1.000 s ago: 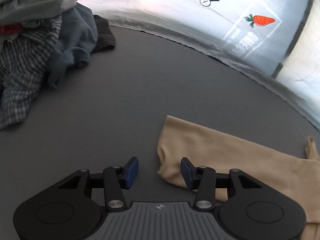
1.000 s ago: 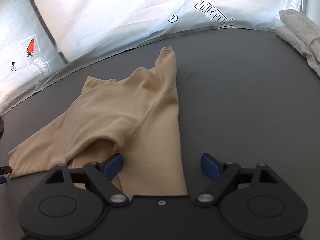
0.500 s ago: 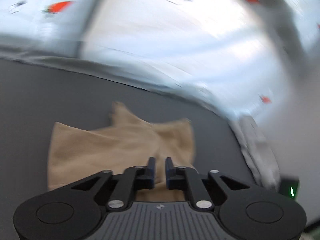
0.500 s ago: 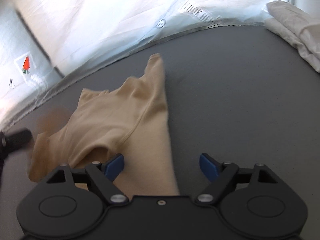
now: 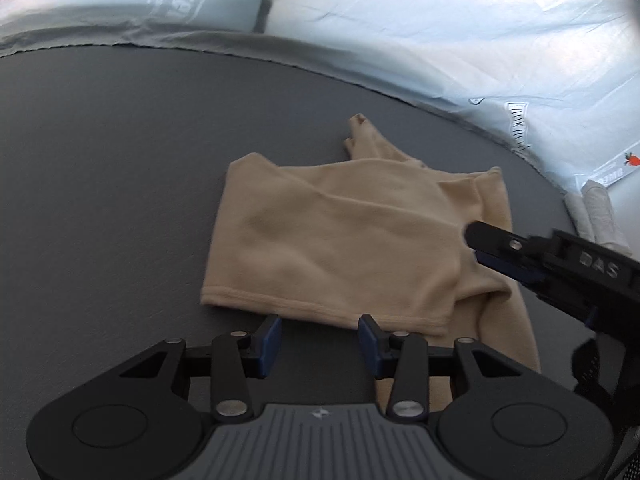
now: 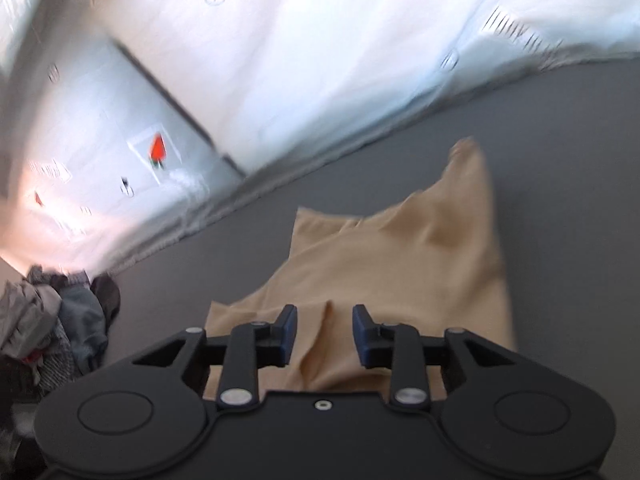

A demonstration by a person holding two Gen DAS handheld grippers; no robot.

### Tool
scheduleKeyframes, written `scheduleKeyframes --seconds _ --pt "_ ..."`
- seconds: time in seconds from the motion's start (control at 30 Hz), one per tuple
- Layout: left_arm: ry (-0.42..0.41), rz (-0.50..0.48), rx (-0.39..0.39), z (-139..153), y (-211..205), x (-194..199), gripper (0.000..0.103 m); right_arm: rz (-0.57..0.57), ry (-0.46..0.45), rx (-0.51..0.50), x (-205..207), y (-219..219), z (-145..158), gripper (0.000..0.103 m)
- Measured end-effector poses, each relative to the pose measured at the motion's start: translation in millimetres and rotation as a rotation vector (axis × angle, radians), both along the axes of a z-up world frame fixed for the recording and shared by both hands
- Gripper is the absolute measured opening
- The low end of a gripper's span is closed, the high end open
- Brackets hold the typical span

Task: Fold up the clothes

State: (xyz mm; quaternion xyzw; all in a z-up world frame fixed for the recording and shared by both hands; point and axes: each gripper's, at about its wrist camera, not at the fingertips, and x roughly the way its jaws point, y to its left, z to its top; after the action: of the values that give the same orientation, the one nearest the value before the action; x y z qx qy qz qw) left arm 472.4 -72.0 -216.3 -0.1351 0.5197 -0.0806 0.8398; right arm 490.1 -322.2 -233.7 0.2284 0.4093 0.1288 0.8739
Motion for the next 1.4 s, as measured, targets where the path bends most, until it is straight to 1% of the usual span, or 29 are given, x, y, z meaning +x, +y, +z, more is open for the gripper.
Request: scheduleKeyframes --seconds 0.03,0.07,0.1,0.13,0.17,0.27,0.33,0.47,0.57,0.63,0.73,0.83,1.0,1.1,1.27,1.4 --pt "0.005 0.005 0.004 -1 1 0 0.044 0.008 0.009 -0.018 4 6 -2 0.037" --pt "0.01 0.01 0.008 -2 2 0 0.044 0.016 0.018 -0.036 9 12 -5 0.035" --pt "0.009 0.013 0.01 -1 3 -1 0.044 0.023 0.026 -0.053 13 19 -7 0.031" --pt "0.003 0.016 0.011 2 4 -4 0.044 0.029 0.015 -0.052 11 20 -5 0.009" --pt "-0.003 0.018 0.011 5 5 -6 0.044 0.02 0.004 -0.036 7 20 -1 0.002" --pt "-0.028 0.024 0.013 16 5 -16 0.044 -0.014 -0.043 0.01 -13 13 13 0.002" --pt "-0.049 0.027 0.015 26 4 -25 0.044 -0.038 -0.064 0.001 -31 8 27 0.002" --pt "-0.074 0.044 0.023 45 -2 -53 0.044 -0.097 -0.05 -0.03 -71 -7 40 0.002" --pt "-0.091 0.036 0.035 56 -10 -77 0.044 -0.125 -0.051 -0.051 -104 -18 48 0.002" --pt "-0.096 0.021 0.038 60 -16 -93 0.045 -0.135 -0.038 -0.048 -129 -23 48 0.002" --pt "-0.093 0.003 0.041 58 -26 -116 0.045 -0.148 -0.019 -0.043 -167 -31 46 0.002" --pt "-0.071 -0.012 0.043 52 -36 -136 0.045 -0.143 -0.002 -0.03 -198 -36 43 0.002" --pt "-0.048 -0.05 0.053 43 -53 -172 0.045 -0.147 0.026 0.005 -242 -45 38 0.002" --pt "-0.031 -0.069 0.058 38 -60 -189 0.045 -0.159 0.048 0.02 -260 -50 32 0.002" --pt "-0.007 -0.083 0.066 30 -68 -208 0.045 -0.197 0.081 0.089 -283 -65 26 0.002" --pt "0.003 -0.088 0.067 25 -73 -218 0.045 -0.243 0.119 0.196 -298 -80 16 0.002"
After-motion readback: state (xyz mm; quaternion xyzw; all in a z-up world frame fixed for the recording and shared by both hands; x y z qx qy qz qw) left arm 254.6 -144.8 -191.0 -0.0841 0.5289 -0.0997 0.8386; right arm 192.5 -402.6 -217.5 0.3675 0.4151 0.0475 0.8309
